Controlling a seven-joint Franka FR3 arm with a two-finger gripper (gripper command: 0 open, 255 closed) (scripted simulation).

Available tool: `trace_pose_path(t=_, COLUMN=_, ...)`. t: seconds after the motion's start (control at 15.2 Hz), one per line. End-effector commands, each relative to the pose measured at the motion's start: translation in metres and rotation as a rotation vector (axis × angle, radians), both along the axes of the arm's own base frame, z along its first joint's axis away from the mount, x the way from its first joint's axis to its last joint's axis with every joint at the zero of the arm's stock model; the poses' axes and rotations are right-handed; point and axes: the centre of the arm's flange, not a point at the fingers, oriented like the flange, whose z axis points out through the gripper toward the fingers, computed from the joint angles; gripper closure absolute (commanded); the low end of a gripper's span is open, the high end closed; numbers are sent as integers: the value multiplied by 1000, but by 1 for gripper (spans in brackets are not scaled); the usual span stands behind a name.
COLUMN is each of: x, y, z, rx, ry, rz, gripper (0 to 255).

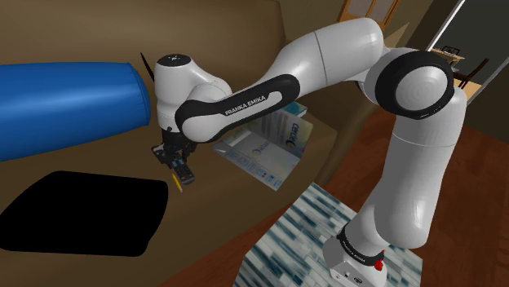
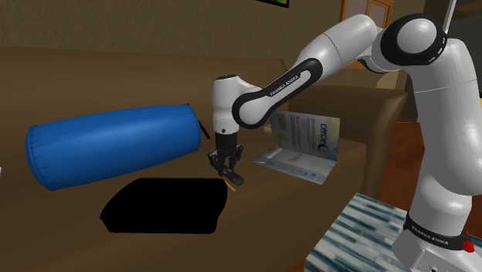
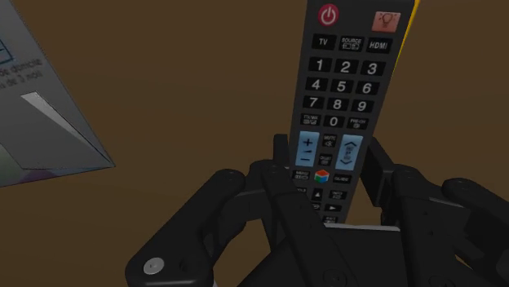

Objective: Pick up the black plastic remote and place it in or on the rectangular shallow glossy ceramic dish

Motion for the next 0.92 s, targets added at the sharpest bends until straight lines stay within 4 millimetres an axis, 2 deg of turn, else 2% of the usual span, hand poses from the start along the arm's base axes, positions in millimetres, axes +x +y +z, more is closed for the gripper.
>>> trace_pose_path(t=0.0, x=0, y=0, z=0, rx=0, ry=0, rz=0, gripper=255)
trace_pose_path(t=0.26, x=0, y=0, z=0, rx=0, ry=0, rz=0, gripper=255)
trace_pose_path(t=0.86, x=0, y=0, z=47, rx=0, ry=0, rz=0, gripper=255)
